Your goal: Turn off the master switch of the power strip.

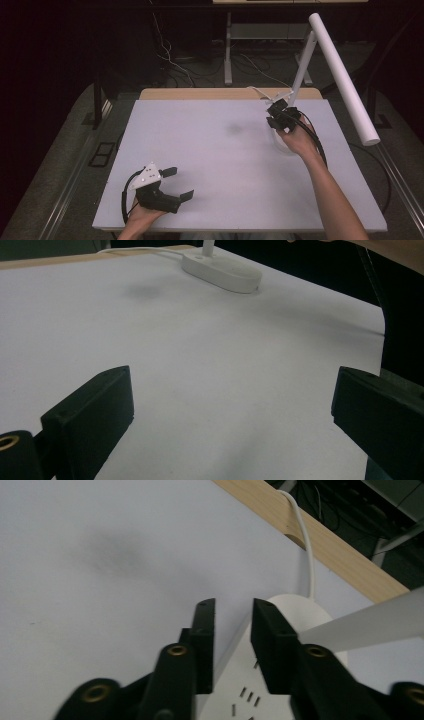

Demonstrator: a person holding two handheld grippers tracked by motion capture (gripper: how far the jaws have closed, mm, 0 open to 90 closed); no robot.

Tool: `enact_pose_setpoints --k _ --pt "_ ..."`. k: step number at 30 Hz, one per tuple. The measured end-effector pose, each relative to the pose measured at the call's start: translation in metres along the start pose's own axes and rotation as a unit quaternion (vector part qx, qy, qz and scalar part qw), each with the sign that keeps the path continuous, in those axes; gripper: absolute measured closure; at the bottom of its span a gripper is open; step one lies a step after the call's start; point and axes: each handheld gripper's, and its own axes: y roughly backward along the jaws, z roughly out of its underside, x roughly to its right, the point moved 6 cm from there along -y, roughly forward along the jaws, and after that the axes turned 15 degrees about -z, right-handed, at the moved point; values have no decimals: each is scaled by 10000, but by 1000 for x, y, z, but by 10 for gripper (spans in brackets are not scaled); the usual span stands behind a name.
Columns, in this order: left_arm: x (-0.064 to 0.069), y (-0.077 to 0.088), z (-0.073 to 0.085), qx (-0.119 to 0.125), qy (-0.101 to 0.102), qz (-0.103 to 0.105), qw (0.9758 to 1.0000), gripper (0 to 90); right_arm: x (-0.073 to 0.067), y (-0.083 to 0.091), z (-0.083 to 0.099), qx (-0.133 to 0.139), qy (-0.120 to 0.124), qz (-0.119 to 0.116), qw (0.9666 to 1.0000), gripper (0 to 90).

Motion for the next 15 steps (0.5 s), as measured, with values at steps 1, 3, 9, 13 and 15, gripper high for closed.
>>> enact_pose_setpoints --k 1,3,9,13,15 --pt "0 0 0 1 5 1 10000 26 -1 3 2 62 -45 -32 10000 643" --pt "0 0 0 1 9 1 10000 26 -3 8 6 200 -114 -192 9996 554" --pt "0 0 0 0 17 -2 10000 26 -18 25 21 605 -117 -762 9952 262" --pt "1 0 0 0 20 13 10000 26 -28 35 35 573 -133 -985 9934 70" --pt "1 -1 0 -5 13 18 10000 26 -32 39 42 594 -178 -1133 9916 0"
